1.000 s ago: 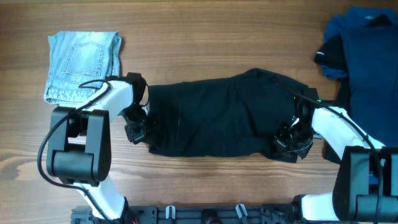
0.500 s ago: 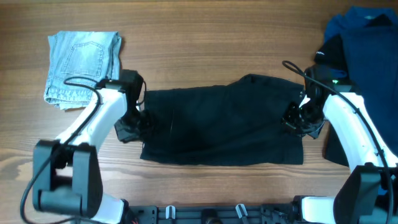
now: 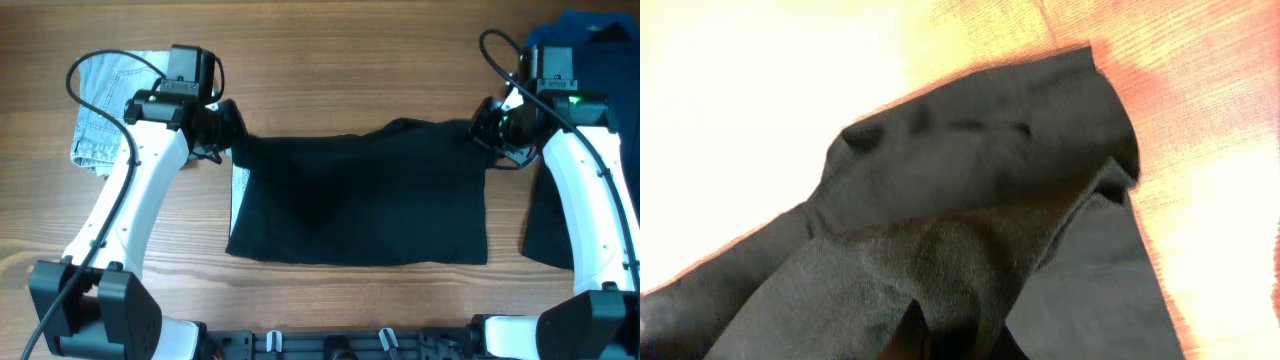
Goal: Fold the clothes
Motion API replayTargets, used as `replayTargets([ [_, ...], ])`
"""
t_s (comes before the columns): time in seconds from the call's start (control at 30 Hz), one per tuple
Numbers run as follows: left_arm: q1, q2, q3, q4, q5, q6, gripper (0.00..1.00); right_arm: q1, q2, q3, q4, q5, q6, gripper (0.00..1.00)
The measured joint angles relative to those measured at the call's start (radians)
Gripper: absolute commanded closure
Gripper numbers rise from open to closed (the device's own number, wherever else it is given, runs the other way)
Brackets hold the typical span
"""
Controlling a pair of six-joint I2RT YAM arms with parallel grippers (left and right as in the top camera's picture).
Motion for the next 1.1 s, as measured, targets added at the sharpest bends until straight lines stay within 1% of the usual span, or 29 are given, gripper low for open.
replayTargets([
  [0.1, 0.000, 0.000, 0.028, 0.064, -0.017, -0.008, 0.96, 0.000, 0.000, 0.000, 0.088, 0.000, 0.023, 0.96],
  [0.3, 0.000, 0.000, 0.051, 0.253, -0.077, -0.019, 0.96, 0.000, 0.003, 0.000, 0.313, 0.000, 0.059, 0.96],
  [0.33, 0.000, 0.000, 0.052, 0.283, -0.086, -0.020, 0.96, 0.000, 0.005, 0.000, 0.329, 0.000, 0.063, 0.96],
  [0.43, 0.000, 0.016, 0.054, 0.382, -0.094, -0.030, 0.96, 0.000, 0.069, 0.005, 0.440, 0.000, 0.078, 0.96],
  [0.53, 0.000, 0.094, 0.056, 0.480, -0.097, -0.035, 0.96, 0.000, 0.167, 0.005, 0.568, 0.000, 0.082, 0.96],
  [0.67, 0.000, 0.269, 0.058, 0.643, -0.101, -0.040, 0.96, 0.001, 0.272, 0.006, 0.731, 0.000, 0.082, 0.96],
  [0.73, 0.000, 0.348, 0.059, 0.752, -0.101, -0.042, 0.96, 0.001, 0.331, 0.008, 0.808, 0.000, 0.082, 0.96],
  [0.8, 0.000, 0.442, 0.059, 0.852, -0.105, -0.042, 0.96, 0.001, 0.431, 0.009, 0.920, 0.000, 0.082, 0.95],
  [0.83, 0.000, 0.473, 0.058, 0.896, -0.105, -0.042, 0.96, 0.001, 0.478, 0.007, 0.968, 0.000, 0.083, 0.92],
  [0.9, 0.000, 0.520, 0.058, 0.992, -0.107, -0.043, 0.96, 0.001, 0.562, 0.006, 1.071, 0.001, 0.085, 0.71],
  [0.93, 0.000, 0.534, 0.057, 1.041, -0.109, -0.045, 0.90, 0.001, 0.595, 0.006, 1.126, 0.001, 0.087, 0.61],
  [0.97, 0.000, 0.554, 0.059, 1.107, -0.109, -0.045, 0.66, 0.001, 0.618, 0.006, 1.166, 0.002, 0.088, 0.46],
  [1.0, 0.000, 0.570, 0.059, 1.148, -0.109, -0.048, 0.34, 0.001, 0.638, 0.005, 1.209, 0.002, 0.091, 0.21],
  [1.03, 0.000, 0.576, 0.058, 1.176, -0.112, -0.048, 0.14, 0.001, 0.653, 0.006, 1.277, 0.001, 0.086, 0.06],
  [1.07, 0.001, 0.578, 0.058, 1.210, -0.113, -0.050, 0.12, 0.001, 0.658, 0.006, 1.326, 0.001, 0.085, 0.01],
  [1.1, 0.003, 0.578, 0.058, 1.249, -0.109, -0.049, 0.12, 0.001, 0.659, 0.005, 1.374, 0.001, 0.076, 0.01],
])
